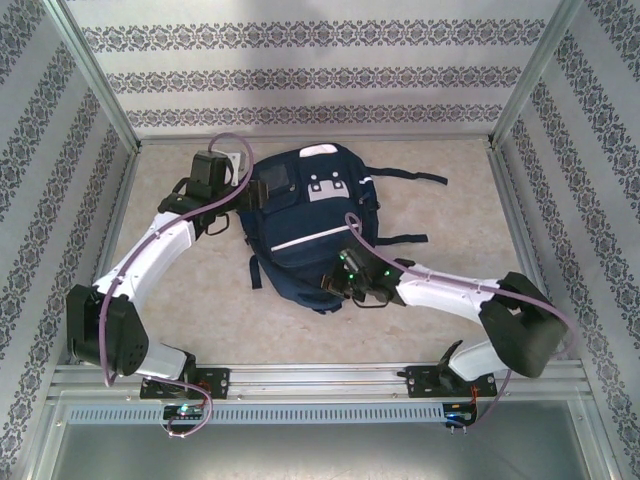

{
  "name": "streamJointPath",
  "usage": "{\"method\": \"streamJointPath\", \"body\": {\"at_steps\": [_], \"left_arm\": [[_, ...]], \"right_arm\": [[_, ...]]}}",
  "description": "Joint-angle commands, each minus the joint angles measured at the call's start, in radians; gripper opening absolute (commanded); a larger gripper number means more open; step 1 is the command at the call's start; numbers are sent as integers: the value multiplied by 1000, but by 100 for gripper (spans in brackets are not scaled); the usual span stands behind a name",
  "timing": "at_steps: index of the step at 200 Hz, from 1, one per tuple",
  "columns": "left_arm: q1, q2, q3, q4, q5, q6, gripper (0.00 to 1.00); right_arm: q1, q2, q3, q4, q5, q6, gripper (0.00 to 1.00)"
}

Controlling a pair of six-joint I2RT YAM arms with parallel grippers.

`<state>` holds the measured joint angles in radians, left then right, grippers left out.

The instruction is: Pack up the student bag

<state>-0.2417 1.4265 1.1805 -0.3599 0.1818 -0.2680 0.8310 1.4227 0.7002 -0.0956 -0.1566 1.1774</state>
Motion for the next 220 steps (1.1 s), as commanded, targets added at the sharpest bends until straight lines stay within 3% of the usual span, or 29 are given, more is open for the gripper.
{"method": "streamJointPath", "body": {"at_steps": [1,27,52,63,72,80,87,111,122,131,134,137,154,167,189,203,220], "left_arm": [[10,-43,-20,-10,-28,-12,68],[11,-75,-47,-3,-34,-17,68],[10,-108,-66,-1,-46,-16,69],[12,-117,-68,-8,-52,-17,70],[12,-126,-72,-14,-58,-18,73],[15,-137,-76,-17,-65,-19,84],[16,-149,-84,-17,-69,-20,100],[23,-185,-104,-22,-99,-37,100],[27,-210,-116,-18,-110,-43,100],[29,-237,-132,-3,-101,-35,99],[29,-248,-138,5,-101,-32,99],[30,-258,-143,13,-101,-31,100],[31,-316,-170,52,-111,-29,100],[30,-366,-215,125,-147,0,100],[33,-365,-309,237,-317,113,100],[44,-331,-414,381,-316,262,100],[102,-315,-557,559,-274,318,100]], "right_arm": [[79,-31,-31,37,162,285,0],[168,-21,-9,62,231,369,0],[216,75,91,83,191,352,6],[217,113,123,82,165,349,14],[220,122,125,87,159,354,28],[224,108,118,81,179,355,36],[231,83,111,59,215,351,43],[246,-63,114,-78,341,260,62],[251,-141,127,-139,378,169,71],[253,-203,160,-190,389,31,86],[253,-223,171,-204,395,-21,96],[253,-244,188,-225,401,-73,98],[242,-358,262,-379,514,-258,98],[208,-458,261,-355,566,-468,98],[138,-583,154,-132,696,-838,98],[65,-621,70,57,733,-1102,98],[-103,-604,16,159,645,-1262,98]]}}
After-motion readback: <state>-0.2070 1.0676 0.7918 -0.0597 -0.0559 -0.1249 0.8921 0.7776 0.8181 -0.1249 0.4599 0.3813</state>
